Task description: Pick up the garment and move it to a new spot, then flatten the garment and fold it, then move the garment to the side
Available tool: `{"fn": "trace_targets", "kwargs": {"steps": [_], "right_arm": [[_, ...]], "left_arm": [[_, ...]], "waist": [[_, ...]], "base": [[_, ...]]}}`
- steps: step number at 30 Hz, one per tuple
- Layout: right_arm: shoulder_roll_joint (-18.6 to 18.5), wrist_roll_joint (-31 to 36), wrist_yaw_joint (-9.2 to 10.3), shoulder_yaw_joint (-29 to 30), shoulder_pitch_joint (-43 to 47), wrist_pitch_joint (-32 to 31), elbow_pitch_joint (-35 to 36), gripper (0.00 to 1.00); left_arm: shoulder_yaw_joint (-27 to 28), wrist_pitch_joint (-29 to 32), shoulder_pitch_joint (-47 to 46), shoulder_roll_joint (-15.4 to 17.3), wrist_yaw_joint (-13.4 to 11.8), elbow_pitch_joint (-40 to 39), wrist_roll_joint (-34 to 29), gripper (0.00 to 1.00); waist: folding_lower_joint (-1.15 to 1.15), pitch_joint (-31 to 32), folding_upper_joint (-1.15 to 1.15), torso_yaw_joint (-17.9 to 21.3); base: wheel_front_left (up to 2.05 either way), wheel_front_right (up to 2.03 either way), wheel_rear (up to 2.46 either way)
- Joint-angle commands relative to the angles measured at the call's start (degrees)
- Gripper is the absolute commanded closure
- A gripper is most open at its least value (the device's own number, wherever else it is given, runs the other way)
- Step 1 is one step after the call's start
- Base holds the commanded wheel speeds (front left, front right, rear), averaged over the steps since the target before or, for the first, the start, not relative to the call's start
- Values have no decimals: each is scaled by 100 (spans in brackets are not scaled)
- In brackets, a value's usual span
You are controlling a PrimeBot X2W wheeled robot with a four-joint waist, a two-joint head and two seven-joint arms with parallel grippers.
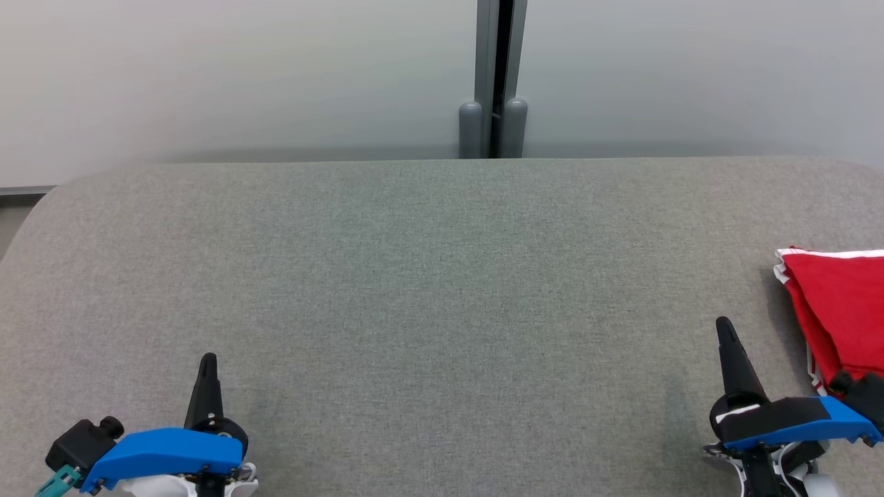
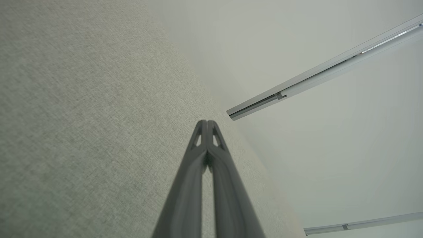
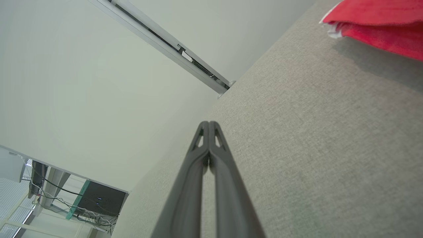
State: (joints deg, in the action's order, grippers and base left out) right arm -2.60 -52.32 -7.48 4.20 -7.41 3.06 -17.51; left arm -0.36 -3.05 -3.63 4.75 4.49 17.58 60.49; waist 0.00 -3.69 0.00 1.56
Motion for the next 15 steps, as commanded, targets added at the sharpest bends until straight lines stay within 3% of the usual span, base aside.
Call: {"fn": "trace_targets", "kwargs": {"steps": [1,15], "right_arm": [[-28,-187,-2,28,29,-46,91,100],[-32,-1123,-2,81,54,-268,162,100]], "left_arm": [[74,47,-129,-5,26,-92,149,100],[232,272,-179,-47,102,-161,891,100]], "waist": [[0,6,0,-3],[0,72,0,-32]], "base": [[0,0,0],[0,0,0]]}}
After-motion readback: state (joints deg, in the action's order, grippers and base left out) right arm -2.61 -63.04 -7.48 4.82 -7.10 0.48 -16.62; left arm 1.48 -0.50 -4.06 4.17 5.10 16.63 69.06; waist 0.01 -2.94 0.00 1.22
